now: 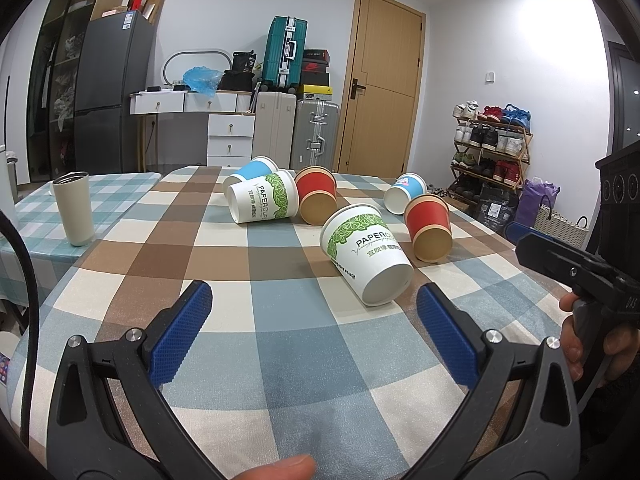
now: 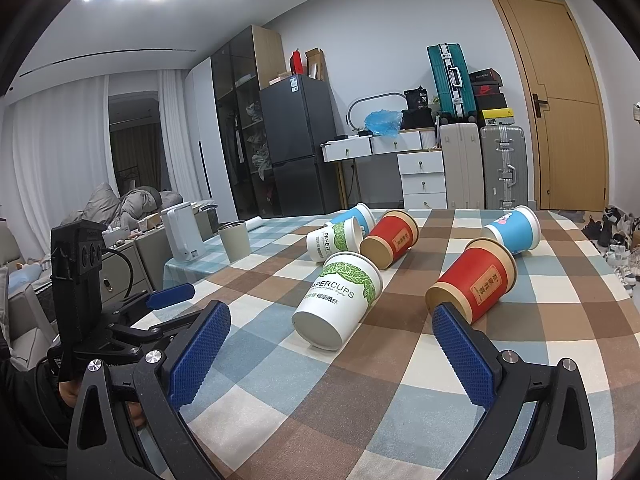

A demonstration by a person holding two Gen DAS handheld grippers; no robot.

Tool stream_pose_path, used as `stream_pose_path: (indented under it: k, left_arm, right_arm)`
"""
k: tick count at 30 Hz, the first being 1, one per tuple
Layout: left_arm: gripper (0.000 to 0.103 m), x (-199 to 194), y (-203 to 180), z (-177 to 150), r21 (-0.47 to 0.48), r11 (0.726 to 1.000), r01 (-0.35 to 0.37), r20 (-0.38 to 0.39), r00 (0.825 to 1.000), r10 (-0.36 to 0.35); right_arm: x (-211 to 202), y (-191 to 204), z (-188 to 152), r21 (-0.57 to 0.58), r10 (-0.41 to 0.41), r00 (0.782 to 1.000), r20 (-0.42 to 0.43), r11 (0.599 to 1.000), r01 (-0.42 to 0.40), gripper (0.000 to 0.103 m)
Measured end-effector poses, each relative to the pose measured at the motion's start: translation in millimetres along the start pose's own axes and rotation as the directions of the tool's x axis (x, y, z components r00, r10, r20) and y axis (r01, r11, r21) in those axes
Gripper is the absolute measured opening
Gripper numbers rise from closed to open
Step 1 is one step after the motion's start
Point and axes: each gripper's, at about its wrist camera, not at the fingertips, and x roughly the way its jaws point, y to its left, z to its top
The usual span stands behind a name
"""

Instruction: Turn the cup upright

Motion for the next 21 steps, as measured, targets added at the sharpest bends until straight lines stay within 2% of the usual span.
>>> stream_pose_path:
  k: [21]
  left_arm:
    - [0.102, 0.1, 0.1, 0.0, 0.001, 1.0, 0.0, 0.0, 1.0, 0.0]
  right_arm:
    - [-0.4, -1.7, 0.1, 0.004, -0.004, 1.0, 0.006, 1.0, 0.004, 0.103]
